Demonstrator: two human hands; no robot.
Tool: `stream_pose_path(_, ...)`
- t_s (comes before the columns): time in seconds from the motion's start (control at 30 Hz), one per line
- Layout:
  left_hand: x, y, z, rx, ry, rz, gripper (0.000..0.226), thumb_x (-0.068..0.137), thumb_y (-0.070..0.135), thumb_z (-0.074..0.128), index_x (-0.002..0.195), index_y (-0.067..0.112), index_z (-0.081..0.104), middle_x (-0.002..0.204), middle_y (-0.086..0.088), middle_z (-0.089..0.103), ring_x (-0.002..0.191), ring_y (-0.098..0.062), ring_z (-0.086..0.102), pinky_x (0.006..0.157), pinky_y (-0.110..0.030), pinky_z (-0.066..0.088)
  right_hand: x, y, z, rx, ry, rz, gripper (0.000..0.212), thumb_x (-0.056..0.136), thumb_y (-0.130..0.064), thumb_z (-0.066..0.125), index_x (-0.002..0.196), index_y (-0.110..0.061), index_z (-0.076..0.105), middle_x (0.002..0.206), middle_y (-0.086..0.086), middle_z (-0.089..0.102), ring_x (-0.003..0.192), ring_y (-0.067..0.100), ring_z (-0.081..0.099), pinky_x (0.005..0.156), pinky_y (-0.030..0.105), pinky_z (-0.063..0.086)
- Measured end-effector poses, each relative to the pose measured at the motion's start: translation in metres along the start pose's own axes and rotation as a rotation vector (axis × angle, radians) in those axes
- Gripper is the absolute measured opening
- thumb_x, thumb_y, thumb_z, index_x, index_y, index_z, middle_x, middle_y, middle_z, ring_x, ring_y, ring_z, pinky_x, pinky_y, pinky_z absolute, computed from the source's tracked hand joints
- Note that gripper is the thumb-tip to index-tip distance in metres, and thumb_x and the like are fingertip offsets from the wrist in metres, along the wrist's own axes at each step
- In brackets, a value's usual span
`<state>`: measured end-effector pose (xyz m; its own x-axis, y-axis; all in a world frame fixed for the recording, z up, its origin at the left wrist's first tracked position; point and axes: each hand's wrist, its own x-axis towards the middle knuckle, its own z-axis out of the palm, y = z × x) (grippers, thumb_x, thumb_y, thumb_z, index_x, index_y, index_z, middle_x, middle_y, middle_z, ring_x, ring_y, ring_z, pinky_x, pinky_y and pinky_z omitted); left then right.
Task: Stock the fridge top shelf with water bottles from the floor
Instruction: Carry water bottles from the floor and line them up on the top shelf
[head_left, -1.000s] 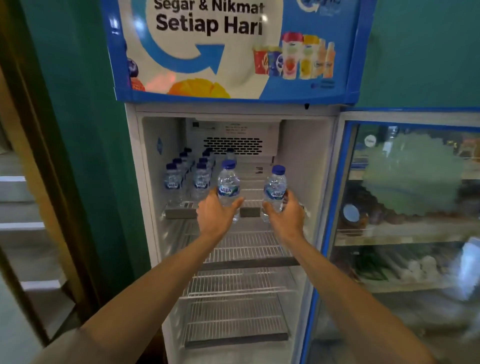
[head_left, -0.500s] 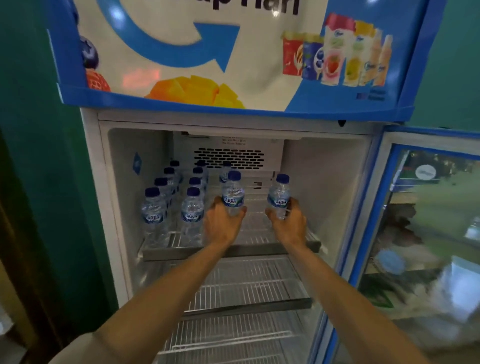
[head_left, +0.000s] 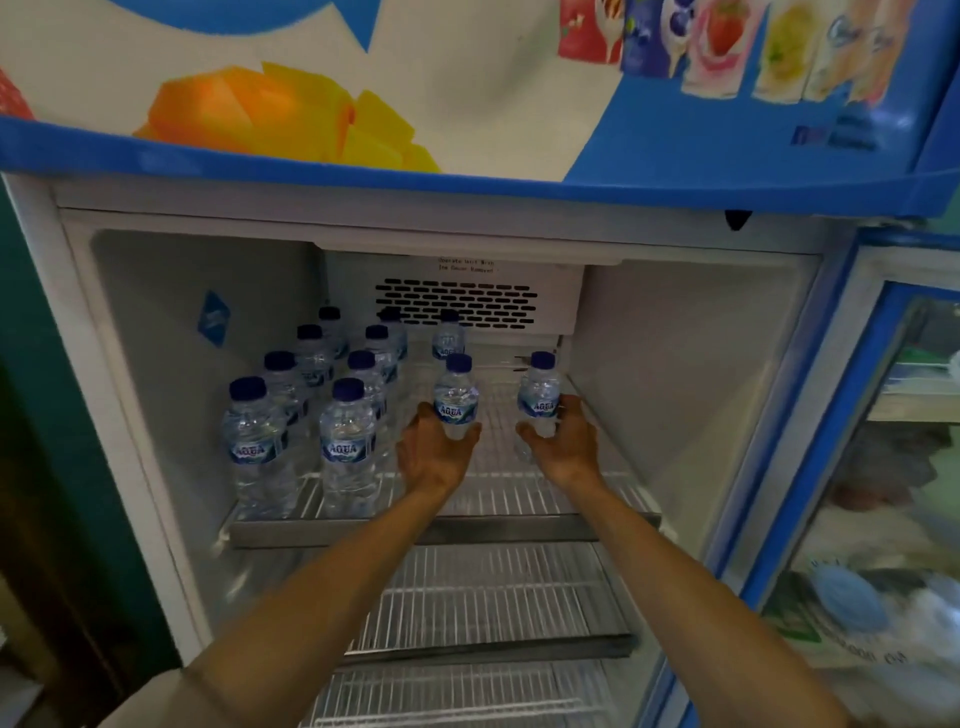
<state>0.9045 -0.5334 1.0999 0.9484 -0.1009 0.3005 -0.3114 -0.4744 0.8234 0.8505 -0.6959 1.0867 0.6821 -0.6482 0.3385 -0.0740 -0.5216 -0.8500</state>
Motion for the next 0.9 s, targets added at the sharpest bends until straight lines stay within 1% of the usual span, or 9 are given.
stream_pose_path(0.07,0.002,-0.003,0.002,-0.005,0.01,-0.013,0.054,0.081,0.048,0.071,0.116,0.012,0.052,0.118,-0.009,0.065,0.104,-0.028,0.063,0.087,-0.035,0.05,0.006,0.002,0.002,0.017,0.002,0.017,0.056,0.081,-0.028,0.08,0.127,-0.018,0.05,0.121,0.002,0.064,0.107,0.019,0.062,0.092,0.03,0.05)
stream_pose_path(0.2,0.004,-0.007,0.004,0.013,0.004,-0.011,0.061,0.079,0.052,0.072,0.121,0.013,0.05,0.12,-0.009,0.064,0.106,-0.028,0.062,0.087,-0.037,0.051,0.009,0.008,0.004,0.053,0.005,0.034,0.055,0.081,-0.029,0.08,0.126,-0.019,0.05,0.119,0.0,0.064,0.103,0.018,0.063,0.084,0.025,0.047)
stream_pose_path(0.47,0.006,-0.012,-0.005,0.122,-0.152,-0.05,0.077,0.075,0.056,0.073,0.13,0.01,0.042,0.128,-0.012,0.059,0.113,-0.032,0.058,0.09,-0.04,0.05,0.008,0.008,0.003,0.074,-0.026,0.001,0.069,0.077,-0.039,0.082,0.132,-0.019,0.046,0.129,0.002,0.058,0.115,0.02,0.058,0.095,0.028,0.047)
stream_pose_path(0.57,0.006,-0.016,-0.007,0.164,-0.2,-0.05,0.076,0.075,0.051,0.075,0.129,0.007,0.043,0.128,-0.015,0.058,0.113,-0.033,0.057,0.092,-0.042,0.05,0.004,-0.012,0.001,0.153,0.13,-0.07,0.077,0.076,-0.039,0.084,0.139,-0.019,0.044,0.137,0.001,0.046,0.121,0.015,0.05,0.101,0.028,0.044)
stream_pose_path(0.67,0.005,-0.018,-0.011,0.191,-0.224,-0.028,0.071,0.077,0.042,0.077,0.127,0.005,0.043,0.128,-0.017,0.057,0.115,-0.034,0.056,0.094,-0.041,0.049,0.006,-0.04,-0.002,0.217,0.266,-0.248,0.068,0.078,-0.039,0.082,0.134,-0.023,0.046,0.133,-0.005,0.041,0.116,0.004,0.049,0.098,0.03,0.051)
stream_pose_path(0.73,0.003,-0.021,-0.015,0.218,-0.246,-0.014,0.071,0.079,0.041,0.075,0.13,0.005,0.041,0.13,-0.017,0.056,0.117,-0.033,0.055,0.096,-0.039,0.048,0.006,-0.061,-0.003,0.173,0.3,-0.397,0.059,0.081,-0.034,0.081,0.129,-0.019,0.05,0.128,-0.002,0.044,0.108,-0.006,0.048,0.094,0.02,0.048)
stream_pose_path(0.77,0.001,-0.022,-0.017,0.238,-0.26,-0.003,0.073,0.081,0.042,0.073,0.133,0.005,0.039,0.132,-0.017,0.055,0.118,-0.032,0.054,0.097,-0.039,0.047,0.006,-0.071,-0.001,0.16,0.296,-0.456,0.055,0.082,-0.031,0.08,0.127,-0.017,0.052,0.126,-0.001,0.047,0.105,-0.006,0.049,0.091,0.017,0.047)
stream_pose_path(0.83,-0.005,-0.025,-0.023,0.278,-0.298,0.02,0.073,0.086,0.043,0.067,0.139,0.005,0.035,0.136,-0.016,0.051,0.122,-0.031,0.051,0.101,-0.037,0.044,0.006,-0.088,0.004,0.16,0.22,-0.5,0.047,0.084,-0.03,0.078,0.122,-0.015,0.055,0.12,-0.001,0.053,0.104,0.002,0.053,0.088,0.022,0.049)
stream_pose_path(0.9,-0.012,-0.03,-0.031,0.317,-0.353,0.059,0.065,0.088,0.043,0.064,0.136,0.006,0.038,0.132,-0.015,0.054,0.119,-0.03,0.053,0.097,-0.036,0.046,0.006,-0.098,0.013,0.151,0.046,-0.477,0.048,0.083,-0.034,0.079,0.121,-0.017,0.055,0.117,-0.002,0.057,0.102,0.006,0.056,0.083,0.024,0.051)
